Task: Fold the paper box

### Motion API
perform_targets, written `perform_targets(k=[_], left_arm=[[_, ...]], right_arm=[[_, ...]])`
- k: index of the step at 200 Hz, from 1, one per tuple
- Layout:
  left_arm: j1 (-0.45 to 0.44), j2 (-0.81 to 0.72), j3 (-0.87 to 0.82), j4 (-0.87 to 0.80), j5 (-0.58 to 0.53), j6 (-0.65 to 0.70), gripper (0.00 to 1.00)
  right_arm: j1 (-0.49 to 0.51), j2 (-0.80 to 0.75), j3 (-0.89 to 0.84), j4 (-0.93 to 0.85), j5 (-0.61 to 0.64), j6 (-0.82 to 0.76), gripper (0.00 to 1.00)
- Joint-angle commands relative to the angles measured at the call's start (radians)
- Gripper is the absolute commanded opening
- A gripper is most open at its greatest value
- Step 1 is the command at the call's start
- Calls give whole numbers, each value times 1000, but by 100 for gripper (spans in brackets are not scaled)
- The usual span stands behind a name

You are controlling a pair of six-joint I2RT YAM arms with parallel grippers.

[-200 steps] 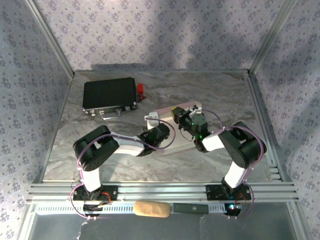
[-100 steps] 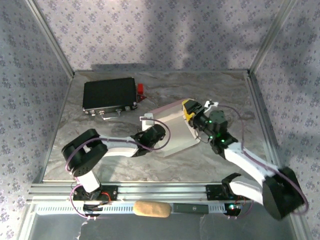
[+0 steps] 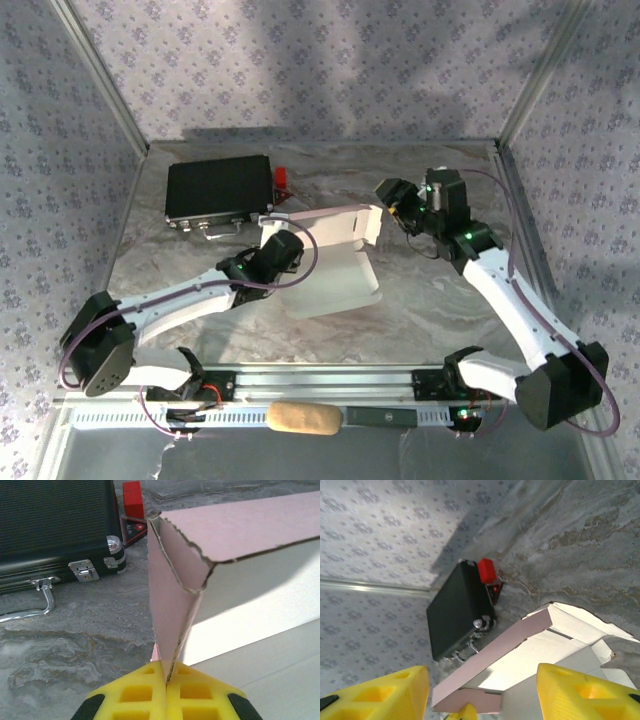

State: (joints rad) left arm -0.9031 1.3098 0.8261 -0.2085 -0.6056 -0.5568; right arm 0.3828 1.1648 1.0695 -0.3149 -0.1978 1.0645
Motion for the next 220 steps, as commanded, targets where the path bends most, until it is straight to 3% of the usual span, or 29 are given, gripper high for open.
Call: perform_targets(k=[1,98,220], left_arm=[[2,-31,38,-102,50,23,0],[2,-74,33,-104,74,29,0],[-9,-75,44,-92,68,32,0]], right_arm=[[34,46,70,-133,28,-71,60],[79,196,67,-80,49,-105,58],[111,213,15,4,-6,-41,54]])
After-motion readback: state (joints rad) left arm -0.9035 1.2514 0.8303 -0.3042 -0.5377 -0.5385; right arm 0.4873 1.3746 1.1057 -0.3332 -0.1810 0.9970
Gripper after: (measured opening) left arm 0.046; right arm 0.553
